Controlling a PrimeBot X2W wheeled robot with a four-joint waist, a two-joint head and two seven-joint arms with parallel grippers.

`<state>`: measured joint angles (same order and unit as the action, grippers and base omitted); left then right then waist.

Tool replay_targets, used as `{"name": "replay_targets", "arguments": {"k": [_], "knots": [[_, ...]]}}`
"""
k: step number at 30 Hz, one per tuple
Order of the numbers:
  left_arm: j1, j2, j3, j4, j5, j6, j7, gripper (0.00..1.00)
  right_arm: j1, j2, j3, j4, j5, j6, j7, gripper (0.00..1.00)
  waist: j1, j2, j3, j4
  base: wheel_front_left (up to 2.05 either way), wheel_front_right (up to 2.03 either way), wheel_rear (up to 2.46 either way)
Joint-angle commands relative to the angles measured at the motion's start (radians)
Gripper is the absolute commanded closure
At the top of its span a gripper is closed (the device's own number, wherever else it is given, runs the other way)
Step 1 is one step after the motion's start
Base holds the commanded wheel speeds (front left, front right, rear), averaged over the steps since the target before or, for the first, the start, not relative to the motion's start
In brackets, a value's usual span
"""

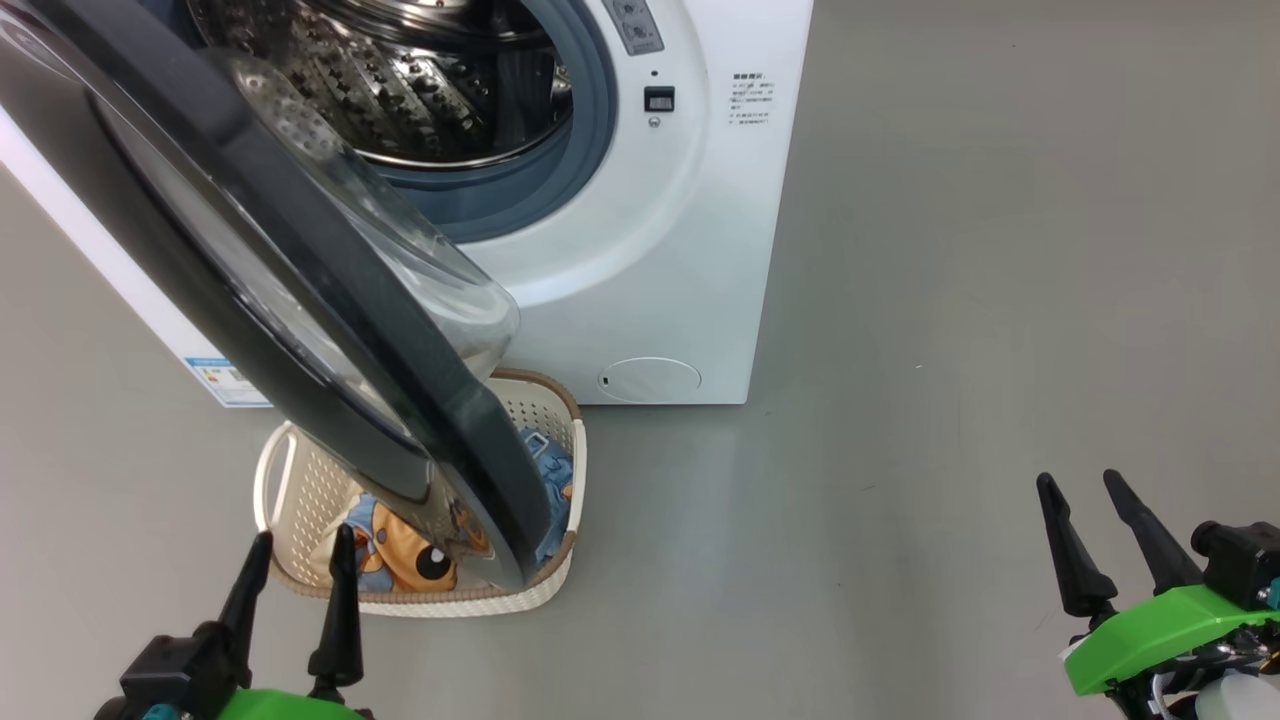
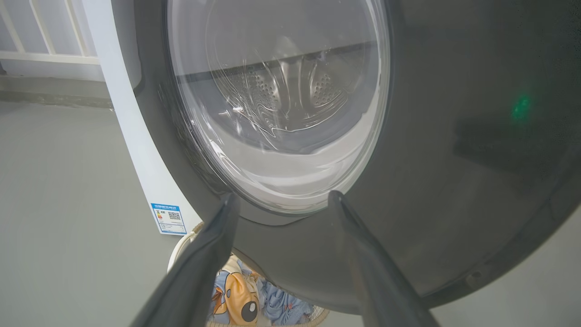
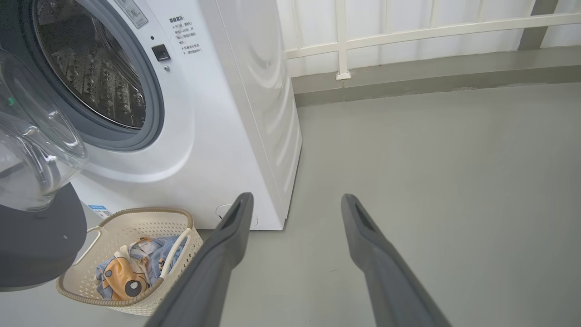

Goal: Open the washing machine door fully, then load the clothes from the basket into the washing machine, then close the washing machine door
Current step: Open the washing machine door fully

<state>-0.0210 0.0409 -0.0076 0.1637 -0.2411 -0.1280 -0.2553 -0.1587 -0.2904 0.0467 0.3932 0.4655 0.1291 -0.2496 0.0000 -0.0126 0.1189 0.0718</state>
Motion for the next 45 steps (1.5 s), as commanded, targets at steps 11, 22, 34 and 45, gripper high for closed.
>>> {"name": "replay_targets", "arguments": {"k": [11,22,34,45], "knots": [[-0.041,0.015,0.050,-0.054,0.010,-0.003,-0.006,1.00,0.027,0.000,0.000,-0.023,-0.022,0.002,-0.012,0.00,0.0000,0.0000,-0.015,0.007,0.00,0.00,0.00],[-0.069,0.011,0.118,-0.299,-0.053,-0.003,-0.006,1.00,0.052,0.005,-0.006,-0.035,-0.031,0.002,-0.012,0.00,0.0000,0.0000,-0.036,0.022,0.00,0.00,0.00],[-0.088,0.010,-0.085,-0.581,-0.073,0.051,-0.006,1.00,0.058,0.000,-0.004,-0.039,-0.038,0.002,-0.012,0.00,0.0000,0.0000,-0.038,0.019,0.00,0.00,0.00],[-0.140,0.009,-0.405,-0.412,-0.151,0.092,-0.006,1.00,0.053,-0.004,-0.007,-0.041,-0.053,0.002,-0.012,0.00,0.0000,0.0000,-0.026,0.009,0.00,0.00,0.00]]}}
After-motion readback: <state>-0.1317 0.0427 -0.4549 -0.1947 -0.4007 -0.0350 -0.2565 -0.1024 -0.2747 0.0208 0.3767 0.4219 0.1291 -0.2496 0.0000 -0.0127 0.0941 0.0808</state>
